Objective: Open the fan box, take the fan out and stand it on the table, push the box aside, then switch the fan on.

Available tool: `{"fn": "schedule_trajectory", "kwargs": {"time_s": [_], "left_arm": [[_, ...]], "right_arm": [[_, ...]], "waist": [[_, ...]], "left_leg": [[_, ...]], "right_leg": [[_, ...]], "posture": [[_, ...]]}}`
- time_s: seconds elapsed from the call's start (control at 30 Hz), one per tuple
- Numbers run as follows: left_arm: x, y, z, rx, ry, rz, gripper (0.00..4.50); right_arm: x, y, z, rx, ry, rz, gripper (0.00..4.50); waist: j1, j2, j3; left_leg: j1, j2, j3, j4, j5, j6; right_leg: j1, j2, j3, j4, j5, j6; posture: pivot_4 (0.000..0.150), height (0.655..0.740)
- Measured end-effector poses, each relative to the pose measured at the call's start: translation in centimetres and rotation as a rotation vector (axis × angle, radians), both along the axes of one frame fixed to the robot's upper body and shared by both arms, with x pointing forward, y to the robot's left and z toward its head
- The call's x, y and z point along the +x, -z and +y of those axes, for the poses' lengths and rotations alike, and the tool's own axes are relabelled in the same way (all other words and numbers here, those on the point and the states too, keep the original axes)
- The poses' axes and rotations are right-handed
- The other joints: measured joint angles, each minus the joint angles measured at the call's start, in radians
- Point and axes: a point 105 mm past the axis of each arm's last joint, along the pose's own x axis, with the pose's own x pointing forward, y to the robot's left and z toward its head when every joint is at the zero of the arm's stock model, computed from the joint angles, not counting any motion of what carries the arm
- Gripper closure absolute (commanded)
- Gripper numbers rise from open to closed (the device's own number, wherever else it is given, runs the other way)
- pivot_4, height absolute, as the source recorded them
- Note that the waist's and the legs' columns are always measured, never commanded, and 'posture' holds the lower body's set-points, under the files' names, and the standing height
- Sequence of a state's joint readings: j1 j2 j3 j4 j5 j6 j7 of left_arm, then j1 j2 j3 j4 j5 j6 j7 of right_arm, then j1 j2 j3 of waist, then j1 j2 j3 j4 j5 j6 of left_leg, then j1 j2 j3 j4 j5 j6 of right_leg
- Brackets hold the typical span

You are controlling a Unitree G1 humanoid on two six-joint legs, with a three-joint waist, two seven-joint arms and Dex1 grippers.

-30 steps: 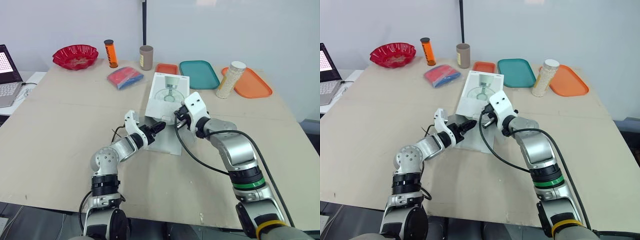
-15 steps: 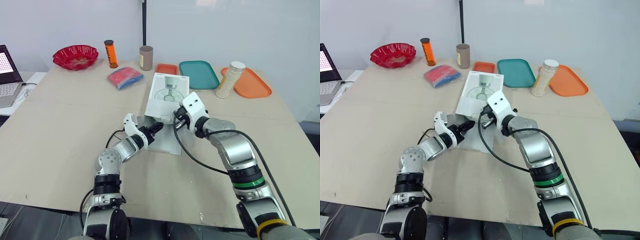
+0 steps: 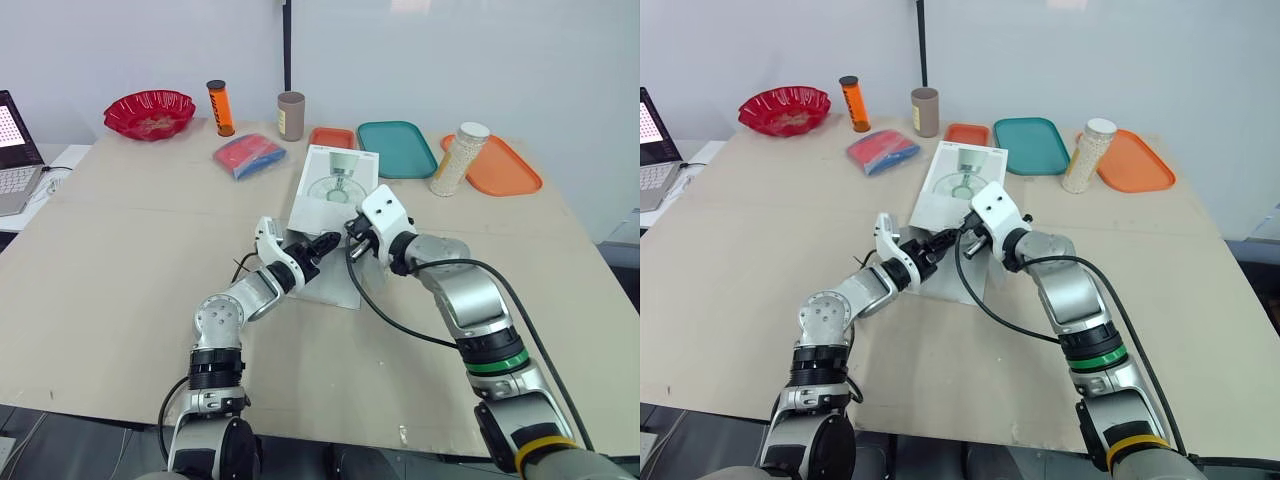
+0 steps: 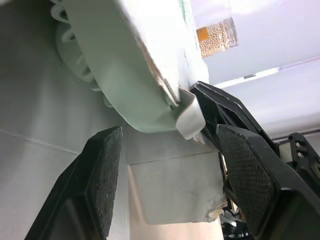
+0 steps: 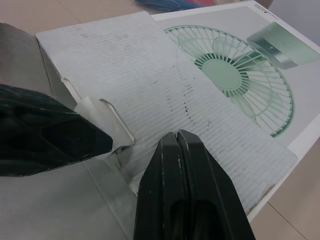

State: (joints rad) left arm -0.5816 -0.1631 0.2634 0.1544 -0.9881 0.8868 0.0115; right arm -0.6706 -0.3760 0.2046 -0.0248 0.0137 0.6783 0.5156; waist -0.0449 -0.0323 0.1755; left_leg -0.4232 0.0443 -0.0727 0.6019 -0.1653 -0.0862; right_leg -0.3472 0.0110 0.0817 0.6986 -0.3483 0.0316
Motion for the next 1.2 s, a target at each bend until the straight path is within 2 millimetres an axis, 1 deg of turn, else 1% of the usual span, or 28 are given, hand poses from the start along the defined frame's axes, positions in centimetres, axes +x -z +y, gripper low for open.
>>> {"fn": "schedule_trajectory", "kwargs": {"time_s": [0.13,0.27,0.37,0.5,0.6,0.73,0.8,0.9,1.0,1.13,1.2], "left_arm": [[0.6,0.9,0.2,-0.006,-0.039,0.031,1.26],[0.5,0.4,0.2,-0.002,-0.039,0.017,1.26],[0.1,-0.6,0.3,-0.016,-0.028,-0.018,1.26],[-0.8,-0.4,0.4,-0.033,0.001,-0.008,1.26],[-1.4,-0.8,0.7,-0.031,0.024,-0.030,1.26],[-1.7,-0.5,0.9,-0.018,0.025,-0.025,1.26],[-1.7,0.1,1.2,-0.004,0.013,-0.011,1.26],[-1.3,1.0,1.8,0.052,-0.031,0.005,1.26],[-0.7,1.8,1.8,0.086,-0.063,0.029,1.26],[0.4,1.5,1.2,0.087,-0.082,0.029,1.26],[0.5,1.6,0.9,0.089,-0.084,0.033,1.26]], "right_arm": [[0.0,0.0,0.0,-0.002,-0.003,0.001,4.50],[0.0,0.1,0.0,-0.003,-0.004,-0.001,4.50],[0.0,0.1,0.0,-0.006,-0.006,-0.004,4.50],[0.2,0.1,0.2,-0.014,-0.012,-0.008,4.50],[0.2,0.1,0.2,-0.014,-0.014,-0.009,4.50],[0.2,0.1,0.2,-0.016,-0.016,-0.008,4.50],[0.3,0.1,0.2,-0.017,-0.017,-0.008,4.50],[0.3,0.2,0.2,-0.017,-0.019,-0.008,4.50],[0.4,0.2,0.2,-0.017,-0.020,-0.005,4.50],[0.4,0.1,0.1,-0.021,-0.018,-0.007,4.50],[0.5,0.1,0.0,-0.022,-0.012,-0.008,4.50]], "waist": [[0.000,0.000,0.000],[0.000,0.000,0.000],[0.000,0.000,0.000],[-0.001,0.000,-0.001],[-0.001,0.000,-0.001],[-0.001,0.000,-0.001],[-0.001,0.000,-0.001],[-0.001,0.000,-0.001],[-0.001,-0.001,-0.001],[0.000,-0.001,-0.001],[0.000,-0.001,-0.001]], "left_leg": [[0.000,0.000,0.000,0.000,0.000,0.000],[0.000,0.000,0.000,0.000,0.000,0.000],[0.000,0.000,0.000,0.000,0.000,0.000],[0.001,0.000,0.000,0.000,0.000,0.000],[0.001,0.000,0.000,0.000,0.000,0.000],[0.001,0.000,0.000,0.000,0.000,0.000],[0.001,0.000,0.000,0.000,0.000,0.000],[0.002,0.000,0.000,0.000,0.000,0.000],[0.002,0.000,0.000,0.000,0.000,0.000],[0.002,0.000,0.000,0.000,0.000,0.000],[0.002,0.000,0.000,0.000,0.000,0.000]], "right_leg": [[0.000,0.000,0.000,0.000,0.000,0.000],[0.000,0.000,0.000,0.000,0.000,0.000],[0.000,0.000,0.000,0.000,0.000,0.000],[0.001,0.000,0.000,0.000,0.000,0.000],[0.001,0.000,0.000,0.000,0.000,0.001],[0.001,0.000,0.000,0.000,0.000,0.001],[0.001,0.000,0.000,0.000,0.000,0.001],[0.001,0.000,0.001,0.000,0.000,0.001],[0.002,0.000,0.000,0.000,0.000,0.001],[0.002,0.000,0.000,-0.001,-0.001,0.002],[0.002,0.000,0.000,-0.001,-0.001,0.002]], "posture": [[0.150,0.7400],[0.150,0.7400],[0.150,0.7400],[0.150,0.7400],[0.150,0.7400],[0.150,0.7400],[0.150,0.7400],[0.150,0.7400],[0.150,0.7400],[0.150,0.7400],[0.150,0.7400]]}}
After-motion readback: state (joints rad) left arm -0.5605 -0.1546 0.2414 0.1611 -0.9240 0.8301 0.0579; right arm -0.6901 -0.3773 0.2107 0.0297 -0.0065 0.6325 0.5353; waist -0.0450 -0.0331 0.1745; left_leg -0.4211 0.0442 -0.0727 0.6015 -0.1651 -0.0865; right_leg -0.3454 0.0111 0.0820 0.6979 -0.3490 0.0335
